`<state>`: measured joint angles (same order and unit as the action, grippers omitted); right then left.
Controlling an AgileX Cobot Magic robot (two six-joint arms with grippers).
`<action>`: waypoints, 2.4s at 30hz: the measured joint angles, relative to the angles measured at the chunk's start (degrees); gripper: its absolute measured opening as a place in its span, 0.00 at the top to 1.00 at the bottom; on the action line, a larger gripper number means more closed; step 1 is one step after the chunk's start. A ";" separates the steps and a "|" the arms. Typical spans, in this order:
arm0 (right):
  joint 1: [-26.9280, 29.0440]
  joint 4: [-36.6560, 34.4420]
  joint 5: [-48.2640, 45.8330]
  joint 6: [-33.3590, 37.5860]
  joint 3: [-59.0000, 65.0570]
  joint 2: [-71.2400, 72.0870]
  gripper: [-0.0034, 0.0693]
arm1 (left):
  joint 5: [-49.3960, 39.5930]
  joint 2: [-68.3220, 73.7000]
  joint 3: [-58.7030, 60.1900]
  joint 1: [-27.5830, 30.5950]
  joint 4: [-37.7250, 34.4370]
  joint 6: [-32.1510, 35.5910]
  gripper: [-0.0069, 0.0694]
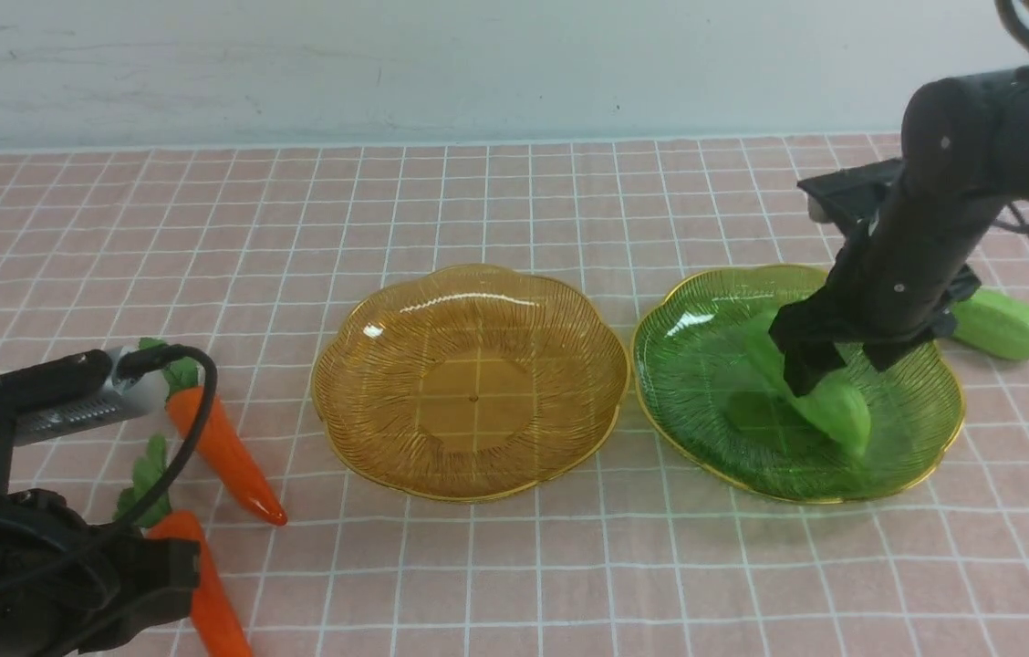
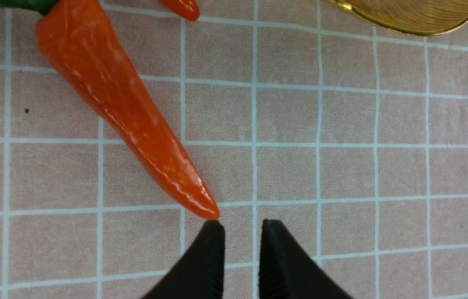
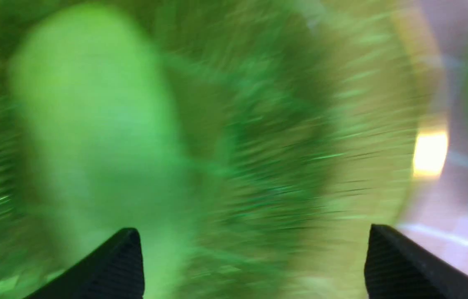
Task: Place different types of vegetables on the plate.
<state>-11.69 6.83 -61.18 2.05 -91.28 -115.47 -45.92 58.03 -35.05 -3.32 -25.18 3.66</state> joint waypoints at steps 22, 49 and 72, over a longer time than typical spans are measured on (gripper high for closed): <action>9.65 19.79 4.79 -4.63 -5.51 -11.48 0.37 | -2.42 0.00 0.00 0.00 0.00 0.00 0.76; 7.27 -15.22 -9.39 -2.77 -4.66 -0.26 0.01 | 2.27 8.01 -0.35 0.00 11.39 -16.14 0.30; 5.60 -17.84 -10.03 -2.61 4.06 18.31 0.13 | 19.75 26.87 -0.37 0.00 11.49 -21.69 0.31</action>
<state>-6.09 -11.01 -71.22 -0.56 -87.22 -97.16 -26.17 84.90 -35.42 -3.32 -13.69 -18.03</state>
